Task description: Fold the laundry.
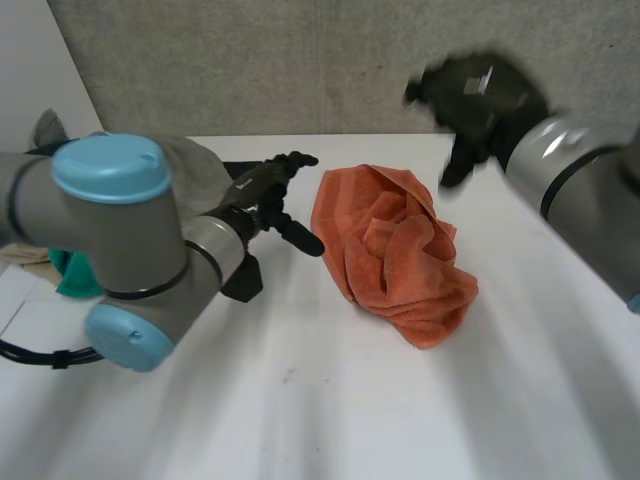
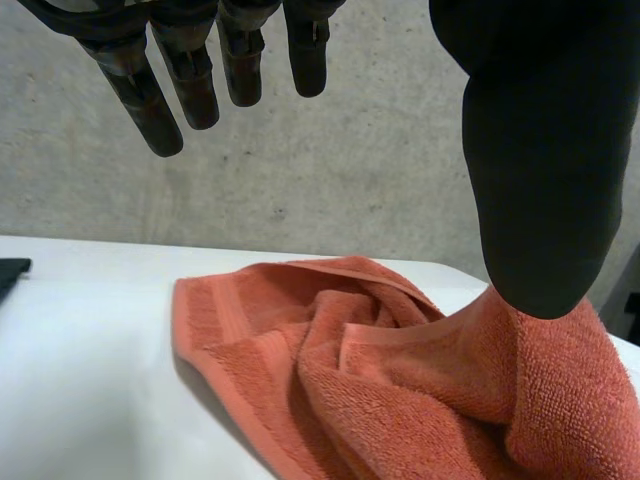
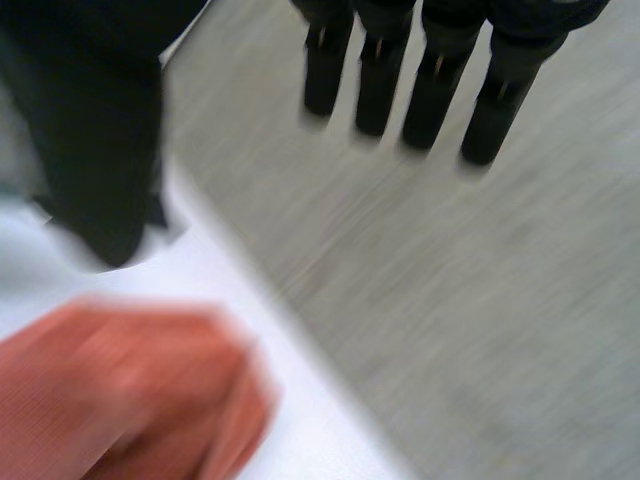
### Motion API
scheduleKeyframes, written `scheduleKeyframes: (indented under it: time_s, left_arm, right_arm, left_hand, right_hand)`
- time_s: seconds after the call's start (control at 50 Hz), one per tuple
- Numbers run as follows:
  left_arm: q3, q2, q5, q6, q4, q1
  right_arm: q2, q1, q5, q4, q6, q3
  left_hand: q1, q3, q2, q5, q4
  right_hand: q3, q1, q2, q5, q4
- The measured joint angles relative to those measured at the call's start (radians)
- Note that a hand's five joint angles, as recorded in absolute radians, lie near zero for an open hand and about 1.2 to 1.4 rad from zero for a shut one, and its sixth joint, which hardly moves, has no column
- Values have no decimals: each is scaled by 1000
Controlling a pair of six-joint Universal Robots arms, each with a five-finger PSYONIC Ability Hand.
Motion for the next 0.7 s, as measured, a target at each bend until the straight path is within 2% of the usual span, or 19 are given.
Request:
scheduleKeyframes:
  time_s: [0.04, 0.12, 0.18, 0.28, 0.34, 0.4, 0.42, 0.46, 0.54, 0.7]
  left_arm:
    - [-24, 31, 4, 15, -11, 13]
    - [-93, 103, 5, 73, -20, 43]
    - [-143, 145, 2, 120, -16, 63]
    - [-244, 213, -7, 203, 22, 94]
    - [-301, 238, -12, 237, 67, 104]
    - [-336, 246, -14, 251, 112, 106]
    - [-343, 246, -14, 253, 122, 105]
    - [-357, 242, -15, 256, 151, 105]
    - [-363, 221, -15, 255, 192, 102]
    - [-267, 92, -17, 250, 223, 81]
  right_arm:
    - [50, 0, -9, 87, -50, -16]
    - [159, 11, -23, 142, -167, -10]
    - [214, 18, -32, 80, -223, 17]
    - [315, 25, -50, -147, -307, 82]
    - [371, 26, -55, -285, -342, 105]
    - [388, 27, -58, -345, -351, 108]
    - [387, 27, -59, -359, -347, 108]
    - [369, 30, -63, -372, -330, 108]
    - [301, 35, -77, -359, -280, 111]
    - [8, 41, -166, -272, -102, 110]
  left_hand:
    - [0, 0, 0, 0, 0]
    - [0, 0, 0, 0, 0]
    - [0, 0, 0, 0, 0]
    - [0, 0, 0, 0, 0]
    - [0, 0, 0, 0, 0]
    - [0, 0, 0, 0, 0]
    - [0, 0, 0, 0, 0]
    - [0, 0, 0, 0, 0]
    - [0, 0, 0, 0, 0]
    - [0, 0, 0, 0, 0]
  right_hand:
    - [-136, -127, -126, -136, -149]
    - [-160, -132, -140, -147, -176]
    - [-160, -132, -140, -147, -176]
    - [-124, -107, -105, -119, -140]
    - [157, 176, 182, 146, 122]
    - [617, 648, 658, 608, 597]
    - [712, 739, 762, 700, 693]
    - [806, 749, 827, 757, 797]
    - [810, 749, 827, 757, 808]
    - [819, 749, 827, 757, 811]
